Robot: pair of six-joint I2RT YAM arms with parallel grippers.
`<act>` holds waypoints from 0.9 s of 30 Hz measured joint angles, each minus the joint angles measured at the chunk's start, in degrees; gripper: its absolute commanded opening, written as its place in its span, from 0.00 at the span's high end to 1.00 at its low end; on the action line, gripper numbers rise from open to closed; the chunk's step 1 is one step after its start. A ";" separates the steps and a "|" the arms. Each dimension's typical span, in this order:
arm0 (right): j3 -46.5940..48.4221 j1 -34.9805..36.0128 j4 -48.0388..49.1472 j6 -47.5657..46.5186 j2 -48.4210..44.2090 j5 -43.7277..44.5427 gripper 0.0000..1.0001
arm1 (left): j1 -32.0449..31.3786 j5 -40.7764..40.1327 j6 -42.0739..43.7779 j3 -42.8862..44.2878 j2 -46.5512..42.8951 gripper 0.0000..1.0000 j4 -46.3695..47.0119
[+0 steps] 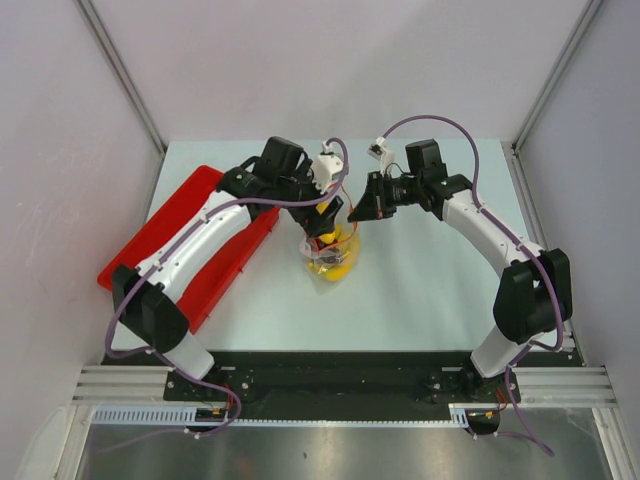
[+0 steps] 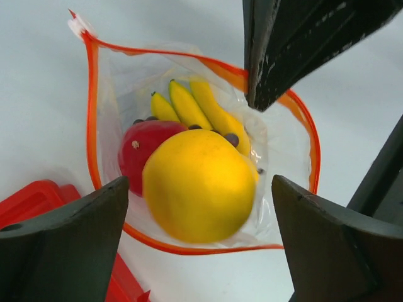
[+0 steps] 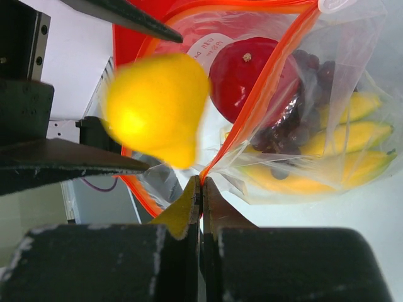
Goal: Place the food in the zip-top bag and seal the zipper
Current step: Place the fake fruit in the zipper food storage bag, then adjust the zipper food storage bag at the center of the board.
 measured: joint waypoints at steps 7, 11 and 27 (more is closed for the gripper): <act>0.00 -0.09 0.07 -0.09 0.00 -0.42 1.00 | -0.07 1.05 8.15 0.85 -1.90 0.00 -5.86; 0.00 -0.11 0.00 -0.85 -0.02 -0.55 1.00 | -0.07 5.20 16.52 1.01 -6.08 0.01 -9.31; 0.00 0.04 -0.92 -4.61 -1.70 -0.02 1.00 | 2.73 15.45 34.05 -6.01 -8.35 0.20 -5.81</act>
